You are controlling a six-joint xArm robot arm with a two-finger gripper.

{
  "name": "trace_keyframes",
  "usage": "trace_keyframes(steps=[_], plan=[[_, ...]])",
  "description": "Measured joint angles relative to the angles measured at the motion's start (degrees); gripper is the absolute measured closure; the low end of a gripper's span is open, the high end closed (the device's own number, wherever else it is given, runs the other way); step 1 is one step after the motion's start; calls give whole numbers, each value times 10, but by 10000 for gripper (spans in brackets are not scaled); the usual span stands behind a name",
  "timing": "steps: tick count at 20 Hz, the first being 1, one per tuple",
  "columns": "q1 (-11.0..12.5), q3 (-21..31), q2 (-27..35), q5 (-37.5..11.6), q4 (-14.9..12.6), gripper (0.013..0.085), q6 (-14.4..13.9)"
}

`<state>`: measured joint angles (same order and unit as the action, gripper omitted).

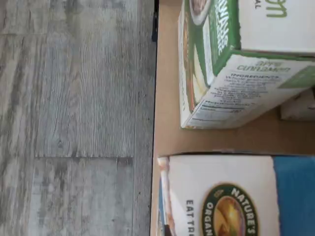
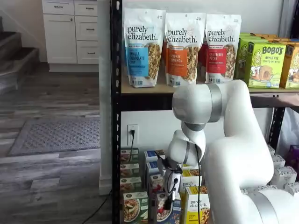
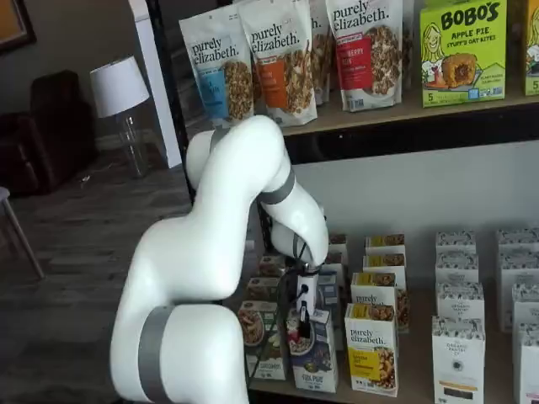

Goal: Pick up the blue and white box that is on the bottom shelf, the second box from the left

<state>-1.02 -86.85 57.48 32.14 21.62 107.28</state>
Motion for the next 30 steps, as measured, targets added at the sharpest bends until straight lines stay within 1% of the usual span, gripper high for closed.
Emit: trace_keyframes(steps=[8,14,18,22,30], plan=[[-2,34,-23,-7,29,530,25],[-5,89,-60,-21,54,530,49],[-8,133,-88,-35,71,530,63],[-14,189,-124,-48,86,530,76],[-23,300,-199,-84,109,530,95]])
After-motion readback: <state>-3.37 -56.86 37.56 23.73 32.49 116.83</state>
